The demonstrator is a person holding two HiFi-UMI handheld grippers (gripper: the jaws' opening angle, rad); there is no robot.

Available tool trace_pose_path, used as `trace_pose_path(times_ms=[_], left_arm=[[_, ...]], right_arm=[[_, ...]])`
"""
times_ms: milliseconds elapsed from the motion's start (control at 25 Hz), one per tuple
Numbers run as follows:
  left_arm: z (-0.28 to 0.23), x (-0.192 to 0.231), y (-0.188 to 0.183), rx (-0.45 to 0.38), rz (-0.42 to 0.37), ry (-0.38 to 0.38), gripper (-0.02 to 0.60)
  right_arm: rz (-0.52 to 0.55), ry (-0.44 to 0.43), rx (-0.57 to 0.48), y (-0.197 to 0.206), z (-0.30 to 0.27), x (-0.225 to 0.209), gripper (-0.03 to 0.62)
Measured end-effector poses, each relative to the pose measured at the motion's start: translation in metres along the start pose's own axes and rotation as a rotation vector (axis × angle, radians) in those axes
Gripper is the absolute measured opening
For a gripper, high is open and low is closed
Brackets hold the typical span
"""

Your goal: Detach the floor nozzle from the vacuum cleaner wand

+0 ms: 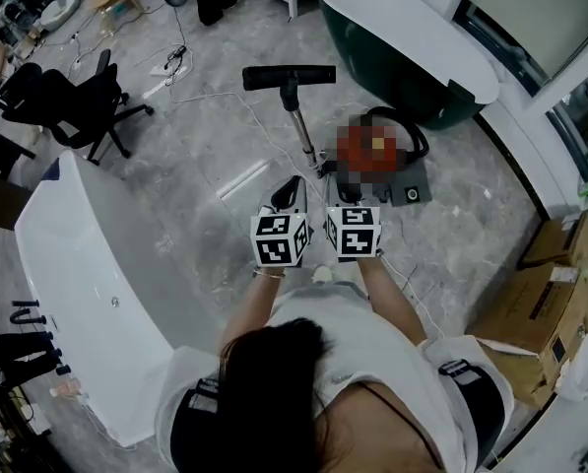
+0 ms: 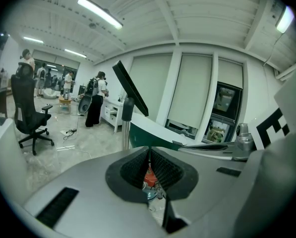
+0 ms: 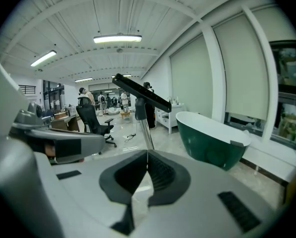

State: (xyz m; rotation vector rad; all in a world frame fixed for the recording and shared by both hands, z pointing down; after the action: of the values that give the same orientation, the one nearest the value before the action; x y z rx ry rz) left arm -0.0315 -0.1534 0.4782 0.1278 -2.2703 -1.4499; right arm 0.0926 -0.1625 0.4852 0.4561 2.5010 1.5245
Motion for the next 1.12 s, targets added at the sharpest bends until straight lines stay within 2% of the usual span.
trace_pose_path(times_ms=[720, 1120], left_arm=[[-0.039, -0.01, -0.003, 0.034, 0.0, -0.06, 0.015], [-0.051, -0.015, -0.008, 0.002, 0.019, -0.078, 0.015]], right_arm=[[0.033, -0.065, 0.027, 0.001, -0.025, -0.031, 0.015], [0.076, -0.114, 0.032, -0.005, -0.035, -0.043, 0.015]])
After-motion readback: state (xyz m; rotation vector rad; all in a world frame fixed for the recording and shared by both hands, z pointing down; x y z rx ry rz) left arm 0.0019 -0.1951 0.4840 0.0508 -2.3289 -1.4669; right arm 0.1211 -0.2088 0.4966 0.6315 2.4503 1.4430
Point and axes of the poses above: the fingertips, and each gripper's own axes: z backward along the fingers, x to its left, y out of its underside, the point moved 6 cm from there along z, backward along the fingers, and after that the axes turned 3 degrees about z, right-handed, at the moved point
